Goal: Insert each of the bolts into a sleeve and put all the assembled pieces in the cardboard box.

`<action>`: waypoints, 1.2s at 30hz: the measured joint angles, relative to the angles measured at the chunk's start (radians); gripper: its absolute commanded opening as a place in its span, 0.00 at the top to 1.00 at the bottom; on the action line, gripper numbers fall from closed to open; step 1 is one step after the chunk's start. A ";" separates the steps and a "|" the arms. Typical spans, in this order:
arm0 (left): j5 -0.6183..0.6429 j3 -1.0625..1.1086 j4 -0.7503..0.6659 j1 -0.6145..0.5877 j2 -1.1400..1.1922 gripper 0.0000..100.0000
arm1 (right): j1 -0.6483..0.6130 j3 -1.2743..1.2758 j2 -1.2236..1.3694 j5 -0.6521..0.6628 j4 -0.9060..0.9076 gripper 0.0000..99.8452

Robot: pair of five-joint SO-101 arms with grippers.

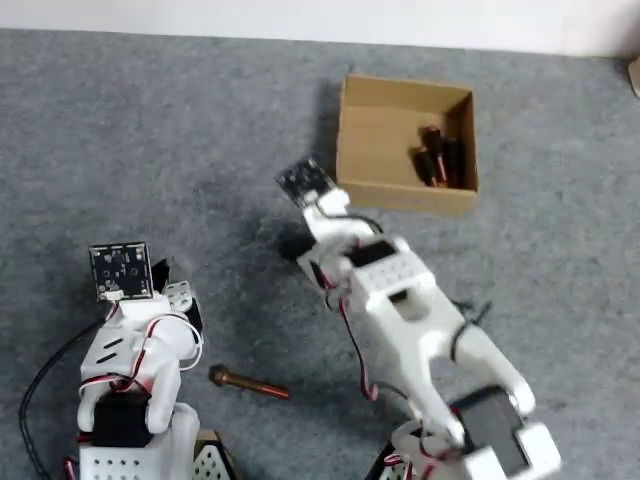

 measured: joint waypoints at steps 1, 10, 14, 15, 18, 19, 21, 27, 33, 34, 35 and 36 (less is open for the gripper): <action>0.000 0.012 -0.014 0.000 0.002 0.99 | 0.000 -0.048 0.038 0.002 0.009 0.72; 0.000 0.023 -0.048 -0.002 0.002 0.99 | -0.002 -0.209 0.264 0.006 0.020 0.72; 0.000 0.023 -0.049 -0.002 0.002 0.99 | -0.002 -0.209 0.282 0.006 0.015 0.72; 0.000 0.023 -0.049 -0.002 0.002 0.99 | -0.002 -0.209 0.284 0.006 0.014 0.72; 0.000 0.023 -0.052 -0.002 0.002 0.99 | -0.002 -0.210 0.293 0.006 0.012 0.72; 0.000 0.023 -0.052 -0.002 0.002 0.99 | 0.000 -0.210 0.296 0.006 0.012 0.72; 0.000 0.023 -0.052 -0.002 0.002 0.99 | 0.000 -0.210 0.299 0.005 0.012 0.72; 0.000 0.023 -0.052 -0.002 0.002 0.99 | -0.046 -0.175 0.301 -0.026 0.012 0.72; 0.000 0.023 -0.052 -0.002 0.002 0.99 | -0.109 -0.172 0.305 -0.032 0.020 0.72; 0.000 0.023 -0.052 -0.002 0.002 0.99 | -0.110 -0.172 0.305 -0.032 0.020 0.72; 0.000 0.023 -0.052 -0.002 0.002 0.99 | -0.112 -0.172 0.305 -0.032 0.020 0.72; 0.000 0.023 -0.052 -0.002 0.002 0.99 | -0.112 -0.172 0.308 -0.032 0.020 0.72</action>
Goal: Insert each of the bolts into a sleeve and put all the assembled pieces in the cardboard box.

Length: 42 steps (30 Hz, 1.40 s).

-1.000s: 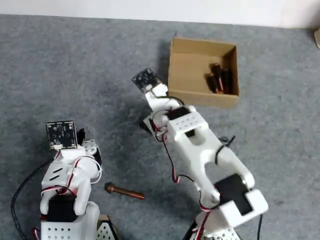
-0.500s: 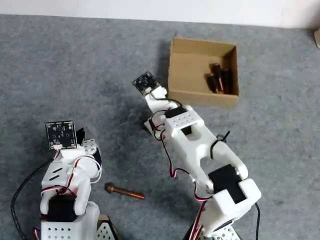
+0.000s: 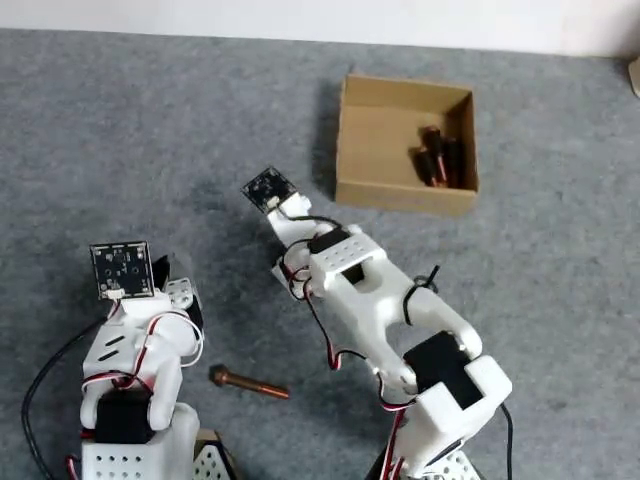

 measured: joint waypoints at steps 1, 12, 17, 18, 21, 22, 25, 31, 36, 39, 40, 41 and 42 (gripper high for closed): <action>0.000 0.000 0.000 0.000 0.000 0.99 | 0.000 0.000 0.000 0.000 0.000 0.72; 0.000 0.000 0.000 0.000 0.000 0.99 | 0.031 0.000 0.000 -0.005 0.000 0.72; 0.000 0.017 0.000 0.000 0.000 0.99 | 0.005 0.000 -0.005 -0.006 0.028 0.72; 0.000 0.018 -0.008 0.000 0.000 0.99 | -0.005 0.000 -0.018 -0.006 0.052 0.72; 0.000 0.018 -0.017 -0.002 0.000 0.99 | -0.040 0.000 -0.080 -0.006 0.135 0.72; 0.000 0.018 -0.018 -0.002 0.000 0.99 | -0.054 0.000 -0.101 -0.006 0.155 0.72; 0.000 0.018 -0.018 -0.002 0.000 0.99 | -0.095 0.000 -0.160 -0.006 0.196 0.72; 0.000 0.018 -0.018 -0.002 0.000 0.99 | -0.103 0.003 -0.203 -0.006 0.209 0.72; 0.000 0.018 -0.018 -0.002 0.000 0.99 | -0.104 0.006 -0.176 -0.006 0.209 0.72; 0.000 0.018 -0.018 -0.002 0.000 0.99 | -0.104 0.006 -0.138 -0.006 0.209 0.72; 0.000 0.018 -0.018 -0.002 0.000 0.99 | -0.104 0.006 -0.124 -0.006 0.209 0.72; 0.000 0.018 -0.018 -0.002 0.000 0.99 | -0.104 0.006 -0.110 -0.006 0.209 0.72; 0.000 0.018 -0.018 -0.002 0.000 0.99 | -0.104 0.006 -0.098 -0.005 0.204 0.72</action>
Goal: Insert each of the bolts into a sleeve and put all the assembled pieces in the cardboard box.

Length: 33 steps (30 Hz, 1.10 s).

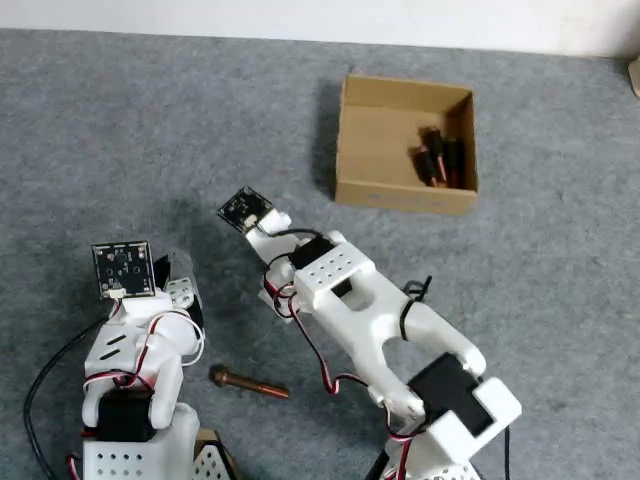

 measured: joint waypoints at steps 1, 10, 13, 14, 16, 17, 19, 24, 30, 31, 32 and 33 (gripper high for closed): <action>0.000 0.000 0.000 0.000 0.000 0.99 | 0.002 -0.003 0.011 0.000 -0.005 0.72; 0.000 0.000 0.000 0.000 0.000 0.99 | 0.031 -0.005 0.097 -0.002 -0.049 0.72; 0.000 0.000 0.000 0.000 0.000 0.99 | 0.031 -0.005 0.101 -0.002 -0.051 0.72; 0.000 0.000 0.000 0.000 0.000 0.99 | 0.031 -0.005 0.101 -0.002 -0.051 0.72; 0.000 0.000 0.000 0.000 0.000 0.99 | 0.031 -0.012 0.103 -0.002 -0.055 0.76; 0.000 0.000 0.000 0.000 0.000 0.99 | 0.032 -0.015 0.103 -0.002 -0.063 0.79; 0.000 0.000 0.000 0.000 0.000 0.99 | 0.044 -0.025 0.107 -0.002 -0.083 0.86; 0.000 0.000 0.000 0.000 0.000 0.99 | 0.077 -0.043 0.115 -0.002 -0.140 0.94; 0.000 0.000 0.000 0.000 0.000 0.99 | 0.081 -0.043 0.115 -0.002 -0.152 0.97; 0.000 0.000 0.000 0.000 0.000 0.99 | 0.084 -0.043 0.115 -0.002 -0.152 0.99; 0.000 0.000 0.000 0.000 0.000 0.99 | 0.086 -0.043 0.115 -0.002 -0.152 1.00; 0.000 0.000 0.000 0.000 0.000 0.99 | 0.091 -0.043 0.115 -0.002 -0.152 0.99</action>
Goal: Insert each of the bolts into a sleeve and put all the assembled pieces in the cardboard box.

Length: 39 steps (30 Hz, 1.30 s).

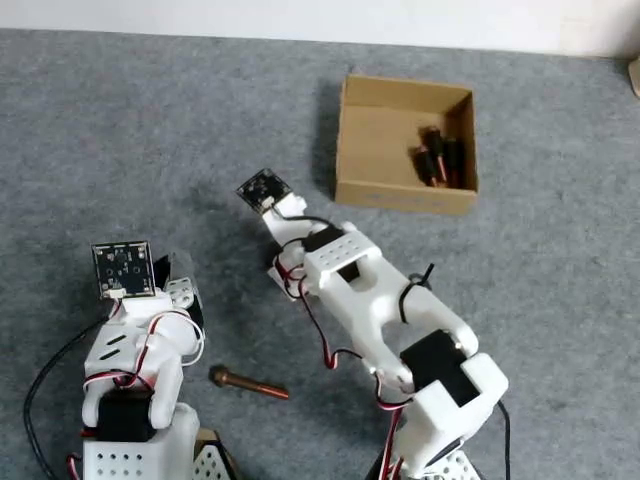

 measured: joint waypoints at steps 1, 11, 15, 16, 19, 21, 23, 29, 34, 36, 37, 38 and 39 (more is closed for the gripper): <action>0.000 0.000 0.000 0.000 0.000 0.99 | 0.006 0.000 0.000 0.000 -0.002 0.99; 0.000 0.025 -0.032 0.000 -0.002 0.99 | 0.035 -0.020 0.002 0.000 0.057 0.99; 0.000 0.037 -0.071 0.000 -0.002 0.99 | 0.041 -0.025 -0.078 0.002 0.077 0.99; 0.000 0.037 -0.075 0.000 -0.002 0.99 | 0.044 -0.025 -0.120 0.002 0.087 0.99; 0.000 0.037 -0.080 0.000 -0.002 0.99 | 0.054 -0.025 -0.264 0.002 0.143 0.99; 0.000 0.037 -0.080 0.000 -0.002 0.99 | 0.061 -0.025 -0.356 0.002 0.196 0.99; 0.012 0.028 -0.080 0.000 -0.002 0.99 | 0.074 -0.025 -0.443 0.002 0.256 0.99; 0.084 -0.101 0.038 0.054 -0.003 0.99 | 0.172 0.069 -0.647 0.002 0.313 0.99; 0.106 -0.129 0.051 0.124 0.031 0.99 | 0.252 0.173 -0.809 0.002 0.319 0.99; 0.107 -0.157 0.015 0.150 0.106 0.99 | 0.270 0.218 -0.885 0.002 0.319 0.99; 0.110 -0.178 -0.011 0.161 0.146 0.99 | 0.272 0.244 -0.927 0.002 0.319 0.99; 0.112 -0.207 -0.037 0.172 0.190 0.99 | 0.272 0.269 -0.968 0.002 0.319 0.99; 0.124 -0.242 -0.060 0.183 0.249 0.99 | 0.267 0.293 -1.005 0.002 0.319 0.99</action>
